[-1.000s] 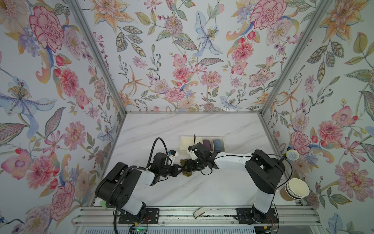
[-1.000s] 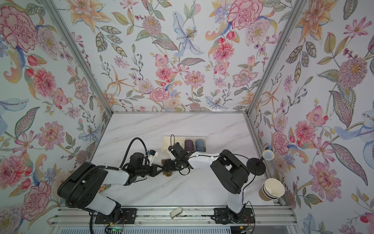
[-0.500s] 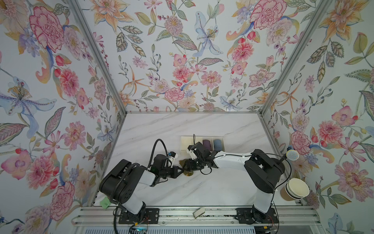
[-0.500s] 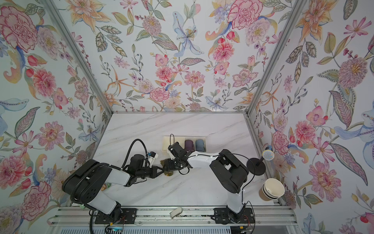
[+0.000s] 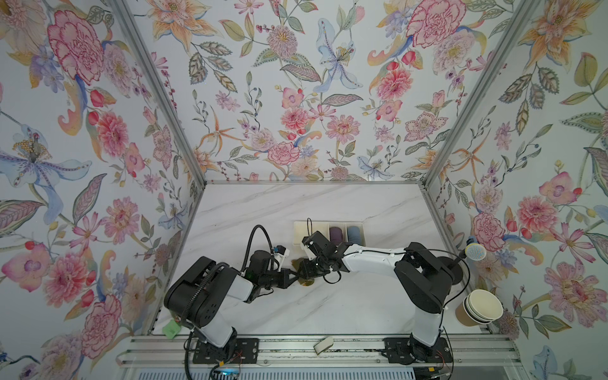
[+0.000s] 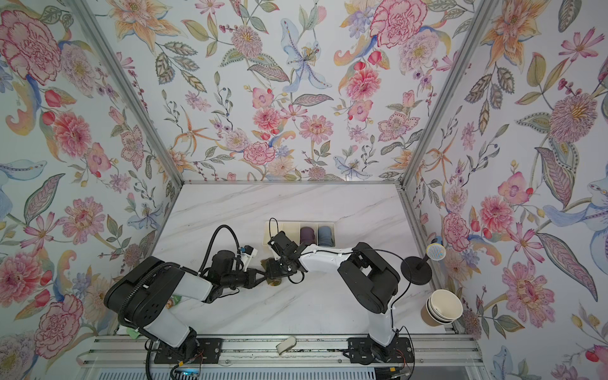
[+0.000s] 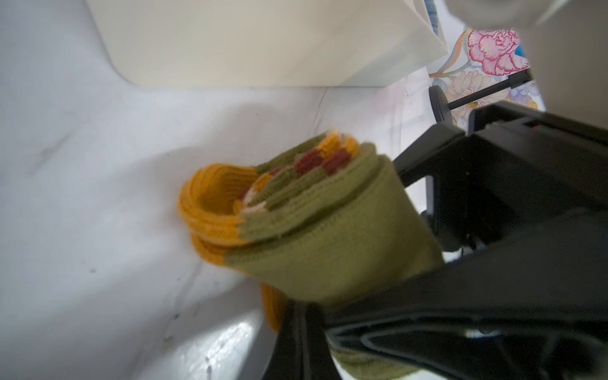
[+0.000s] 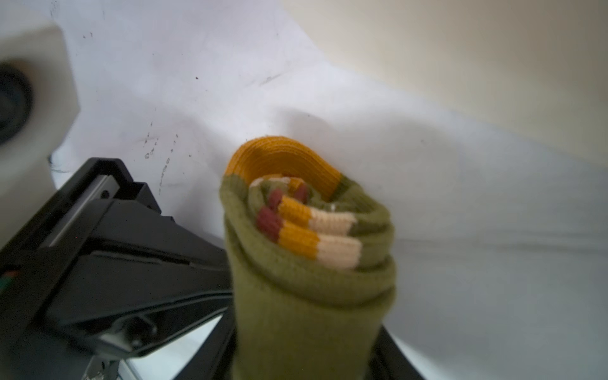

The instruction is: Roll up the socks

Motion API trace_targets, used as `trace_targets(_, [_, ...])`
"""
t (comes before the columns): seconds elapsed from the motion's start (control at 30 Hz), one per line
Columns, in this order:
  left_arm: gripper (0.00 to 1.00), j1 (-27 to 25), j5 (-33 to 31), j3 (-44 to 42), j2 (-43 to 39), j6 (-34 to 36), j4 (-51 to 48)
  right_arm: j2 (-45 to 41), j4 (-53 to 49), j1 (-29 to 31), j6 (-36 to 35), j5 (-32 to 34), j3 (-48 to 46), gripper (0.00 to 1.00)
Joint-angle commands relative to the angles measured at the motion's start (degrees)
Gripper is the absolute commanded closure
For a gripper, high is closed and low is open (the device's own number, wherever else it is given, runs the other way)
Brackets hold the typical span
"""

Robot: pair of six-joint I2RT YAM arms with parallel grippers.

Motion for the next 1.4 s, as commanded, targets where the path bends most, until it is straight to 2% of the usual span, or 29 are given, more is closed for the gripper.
trace_targets(0.0, [1.00, -0.70, -0.07, -0.80, 2.66, 0.53, -0.42, 2.19, -1.90, 2.03, -0.73, -1.04, 1.24, 0.59])
trace_targets(0.2, [1.00, -0.75, -0.18, -0.71, 2.97, 0.45, -0.02, 2.32, -4.03, 2.90, -1.51, 0.45, 2.23, 0.65])
trace_targets(0.4, [1.00, -0.65, -1.52, -0.64, 1.01, 0.80, -1.33, 1.41, -6.15, 3.53, -2.46, 3.80, 2.62, 0.81])
trace_targets(0.53, [1.00, -0.61, -4.19, -0.44, -1.89, 1.91, -4.39, 1.14, -8.19, 4.00, -3.09, 6.57, 3.40, 0.86])
trace_targets(0.63, [1.00, -0.54, -6.83, -0.03, -5.45, 3.10, -7.83, 1.14, -9.67, 4.45, -3.51, 8.44, 3.82, 0.87])
trace_targets(1.03, [0.87, -0.18, -19.74, 1.88, -23.31, 7.61, -21.65, -0.61, -11.90, 5.54, -4.31, 13.73, 4.63, 0.92])
trace_targets(1.2, [0.82, 0.36, -23.49, 2.97, -29.70, 8.49, -25.55, -4.96, -13.66, 5.94, -4.87, 17.63, 4.67, 0.93])
trace_targets(1.37, [0.82, 1.39, -24.17, 4.68, -32.27, 9.84, -28.40, -11.62, -16.81, 6.08, -6.37, 22.28, 7.19, 0.94])
